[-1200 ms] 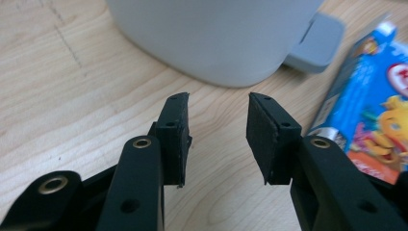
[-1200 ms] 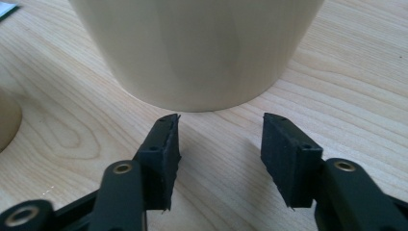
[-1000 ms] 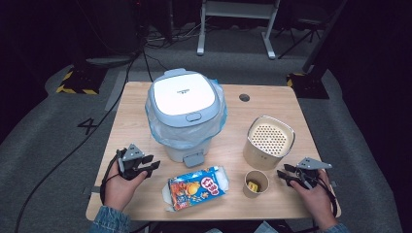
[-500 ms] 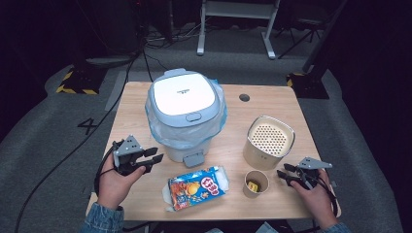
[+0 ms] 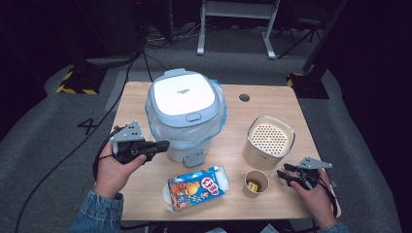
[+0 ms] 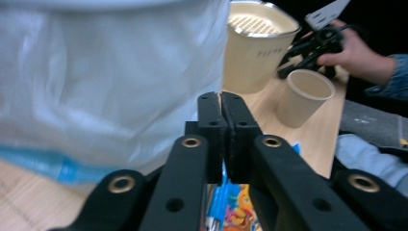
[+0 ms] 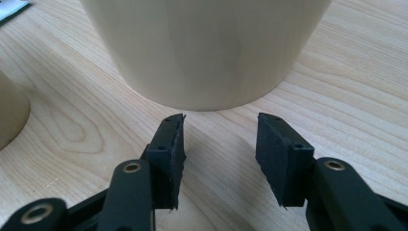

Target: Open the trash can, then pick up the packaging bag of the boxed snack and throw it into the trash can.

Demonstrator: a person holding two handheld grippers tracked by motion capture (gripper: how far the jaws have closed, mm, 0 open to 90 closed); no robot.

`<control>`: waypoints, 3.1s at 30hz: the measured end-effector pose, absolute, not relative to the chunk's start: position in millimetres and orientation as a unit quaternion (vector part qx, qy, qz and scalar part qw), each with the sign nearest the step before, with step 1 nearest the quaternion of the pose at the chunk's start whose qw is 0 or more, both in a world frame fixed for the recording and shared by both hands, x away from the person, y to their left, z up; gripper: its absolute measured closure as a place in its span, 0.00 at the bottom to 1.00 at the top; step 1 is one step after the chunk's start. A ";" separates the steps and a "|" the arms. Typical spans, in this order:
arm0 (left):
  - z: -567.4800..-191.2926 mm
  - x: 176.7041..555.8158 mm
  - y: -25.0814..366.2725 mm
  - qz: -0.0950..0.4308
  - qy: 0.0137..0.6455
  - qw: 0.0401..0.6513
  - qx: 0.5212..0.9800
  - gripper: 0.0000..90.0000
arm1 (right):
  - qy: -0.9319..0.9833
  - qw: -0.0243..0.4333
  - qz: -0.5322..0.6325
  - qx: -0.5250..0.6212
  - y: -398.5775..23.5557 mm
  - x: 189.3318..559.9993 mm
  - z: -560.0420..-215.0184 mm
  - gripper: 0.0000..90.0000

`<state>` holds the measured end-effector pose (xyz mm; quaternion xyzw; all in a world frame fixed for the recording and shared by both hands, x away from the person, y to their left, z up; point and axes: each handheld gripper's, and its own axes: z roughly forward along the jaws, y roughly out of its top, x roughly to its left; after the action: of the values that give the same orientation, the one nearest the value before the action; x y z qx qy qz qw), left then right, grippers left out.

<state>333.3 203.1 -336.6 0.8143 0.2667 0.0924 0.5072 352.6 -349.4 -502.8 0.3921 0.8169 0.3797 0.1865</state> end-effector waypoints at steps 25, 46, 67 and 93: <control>-283.5 379.5 157.1 0.093 0.227 0.554 0.796 1.00 | 0.817 0.187 0.379 0.392 -349.2 352.4 -502.8 0.59; -285.0 388.9 141.5 0.126 0.243 0.504 0.819 1.00 | 0.817 0.187 0.379 0.392 -349.2 352.4 -502.9 0.59; -286.7 373.7 133.4 0.111 0.215 0.521 0.818 0.76 | 0.817 0.187 0.379 0.392 -349.2 352.4 -502.9 0.59; -380.9 327.0 145.2 0.088 0.250 0.458 0.849 0.42 | 0.816 0.187 0.380 0.394 -349.4 352.7 -502.9 0.58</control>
<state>327.0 145.2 -380.9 0.8487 0.2499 0.0879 0.4578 352.7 -349.4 -502.9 0.3936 0.8163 0.3795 0.1866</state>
